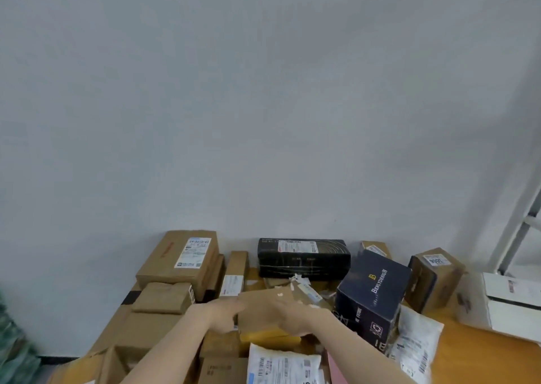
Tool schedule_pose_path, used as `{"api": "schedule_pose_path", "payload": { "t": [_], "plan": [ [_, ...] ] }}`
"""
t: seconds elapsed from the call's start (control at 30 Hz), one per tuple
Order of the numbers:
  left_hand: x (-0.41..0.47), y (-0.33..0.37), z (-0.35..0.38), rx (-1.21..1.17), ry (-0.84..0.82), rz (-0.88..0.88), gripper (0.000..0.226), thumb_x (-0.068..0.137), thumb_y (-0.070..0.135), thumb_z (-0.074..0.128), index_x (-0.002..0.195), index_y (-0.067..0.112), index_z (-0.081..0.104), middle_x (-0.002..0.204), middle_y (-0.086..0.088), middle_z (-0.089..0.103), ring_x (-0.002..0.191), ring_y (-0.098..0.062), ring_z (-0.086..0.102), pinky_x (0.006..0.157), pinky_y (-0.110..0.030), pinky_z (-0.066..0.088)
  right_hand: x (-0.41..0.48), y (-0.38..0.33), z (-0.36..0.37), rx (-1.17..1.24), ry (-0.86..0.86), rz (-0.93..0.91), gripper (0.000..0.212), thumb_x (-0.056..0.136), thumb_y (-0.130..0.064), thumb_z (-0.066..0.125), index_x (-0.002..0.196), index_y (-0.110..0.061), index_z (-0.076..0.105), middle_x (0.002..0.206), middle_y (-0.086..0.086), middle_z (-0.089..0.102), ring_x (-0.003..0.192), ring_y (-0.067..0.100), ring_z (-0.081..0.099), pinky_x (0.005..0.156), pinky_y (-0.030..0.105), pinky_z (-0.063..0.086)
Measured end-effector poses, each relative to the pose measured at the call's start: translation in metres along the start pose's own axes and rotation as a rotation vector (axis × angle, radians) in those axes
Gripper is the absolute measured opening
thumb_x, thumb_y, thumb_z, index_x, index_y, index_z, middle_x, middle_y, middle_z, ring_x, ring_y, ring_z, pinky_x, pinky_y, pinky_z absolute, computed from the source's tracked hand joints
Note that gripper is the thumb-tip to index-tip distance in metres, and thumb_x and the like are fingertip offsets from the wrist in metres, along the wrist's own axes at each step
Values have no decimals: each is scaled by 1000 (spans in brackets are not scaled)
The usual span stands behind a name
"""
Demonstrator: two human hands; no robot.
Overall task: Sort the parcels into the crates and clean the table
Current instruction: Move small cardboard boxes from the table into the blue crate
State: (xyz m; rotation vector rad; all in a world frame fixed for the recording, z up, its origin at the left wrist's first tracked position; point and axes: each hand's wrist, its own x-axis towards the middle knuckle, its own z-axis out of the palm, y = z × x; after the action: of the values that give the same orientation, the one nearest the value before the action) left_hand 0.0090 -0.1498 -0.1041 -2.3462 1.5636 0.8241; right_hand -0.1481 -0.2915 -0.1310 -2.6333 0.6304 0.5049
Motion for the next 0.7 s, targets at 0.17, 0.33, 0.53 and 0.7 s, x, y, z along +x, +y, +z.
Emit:
{"api": "schedule_pose_path", "payload": {
  "t": [0.17,0.33,0.53,0.7],
  "plan": [
    [34,1,14,-30,-166,-6,68,95,7,35,152,26,3,159,7,-3,146,-17,9,119,-36,16,33,7,27,-33,-11,-101,59,100,-51,17,153,-28,2,160,-3,-8,147,19,-12,117,41,-4],
    [46,-11,-1,-34,-178,-40,64,92,11,40,149,32,19,158,11,11,145,-16,12,119,-35,14,42,34,19,95,173,410,75,89,-67,-1,152,-27,-4,159,5,-14,146,31,-12,113,57,-7],
    [54,-16,-18,-170,-174,-53,51,92,10,39,139,30,44,151,8,31,141,-15,26,116,-33,22,53,25,4,217,249,83,71,91,-60,3,153,-26,11,160,-3,-6,148,19,-2,118,38,10],
    [50,-15,-17,-318,23,-93,42,95,7,42,135,15,50,135,0,52,126,-17,48,102,-26,41,65,19,12,294,378,129,28,98,-15,42,120,-14,58,130,7,55,120,23,52,100,34,45]
  ]
}}
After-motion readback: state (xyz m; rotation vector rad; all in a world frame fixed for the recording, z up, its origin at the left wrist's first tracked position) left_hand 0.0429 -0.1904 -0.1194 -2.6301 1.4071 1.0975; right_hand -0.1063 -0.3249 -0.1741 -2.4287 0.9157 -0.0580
